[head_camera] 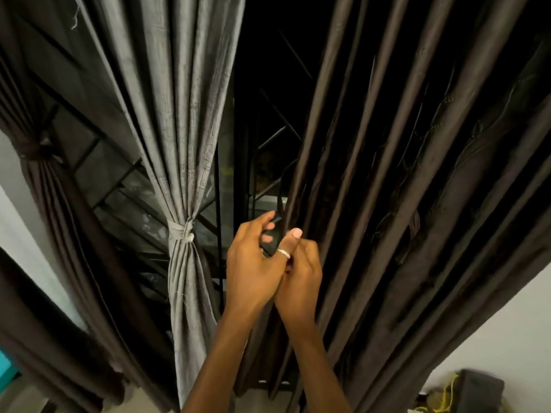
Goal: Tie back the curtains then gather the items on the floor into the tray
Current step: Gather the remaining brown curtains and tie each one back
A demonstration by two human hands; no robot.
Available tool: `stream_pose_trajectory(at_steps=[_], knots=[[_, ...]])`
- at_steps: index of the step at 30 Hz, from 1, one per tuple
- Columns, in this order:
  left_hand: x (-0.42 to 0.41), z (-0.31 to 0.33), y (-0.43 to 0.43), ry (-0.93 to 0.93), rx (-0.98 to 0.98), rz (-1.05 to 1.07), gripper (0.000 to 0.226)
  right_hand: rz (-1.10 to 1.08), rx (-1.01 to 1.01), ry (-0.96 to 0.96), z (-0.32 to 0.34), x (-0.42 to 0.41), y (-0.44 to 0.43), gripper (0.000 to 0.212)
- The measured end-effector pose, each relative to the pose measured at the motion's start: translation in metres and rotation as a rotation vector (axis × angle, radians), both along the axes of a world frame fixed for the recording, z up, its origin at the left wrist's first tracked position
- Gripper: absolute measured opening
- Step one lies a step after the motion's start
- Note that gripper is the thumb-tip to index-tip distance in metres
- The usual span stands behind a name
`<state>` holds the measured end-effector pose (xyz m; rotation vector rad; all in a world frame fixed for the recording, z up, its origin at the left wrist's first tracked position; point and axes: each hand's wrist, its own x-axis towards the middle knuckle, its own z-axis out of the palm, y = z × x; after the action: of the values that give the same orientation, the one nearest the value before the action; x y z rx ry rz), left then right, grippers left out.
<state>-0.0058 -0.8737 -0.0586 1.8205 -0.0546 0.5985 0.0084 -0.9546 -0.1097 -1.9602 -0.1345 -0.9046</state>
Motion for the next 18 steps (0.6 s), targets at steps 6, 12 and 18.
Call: stream_pose_trajectory(at_steps=[6, 12, 18], knots=[[0.016, 0.005, 0.002, -0.020, 0.131, 0.088, 0.046, 0.147, -0.019, 0.064, 0.005, 0.000, 0.001, 0.019], [0.023, 0.006, 0.010, -0.049, 0.116, 0.171, 0.021, -0.051, 0.093, -0.047, 0.033, -0.001, -0.025, 0.030], [0.022, 0.006, 0.009, -0.063, 0.077, 0.128, 0.019, -0.386, 0.153, -0.004, 0.058, 0.011, -0.057, 0.057]])
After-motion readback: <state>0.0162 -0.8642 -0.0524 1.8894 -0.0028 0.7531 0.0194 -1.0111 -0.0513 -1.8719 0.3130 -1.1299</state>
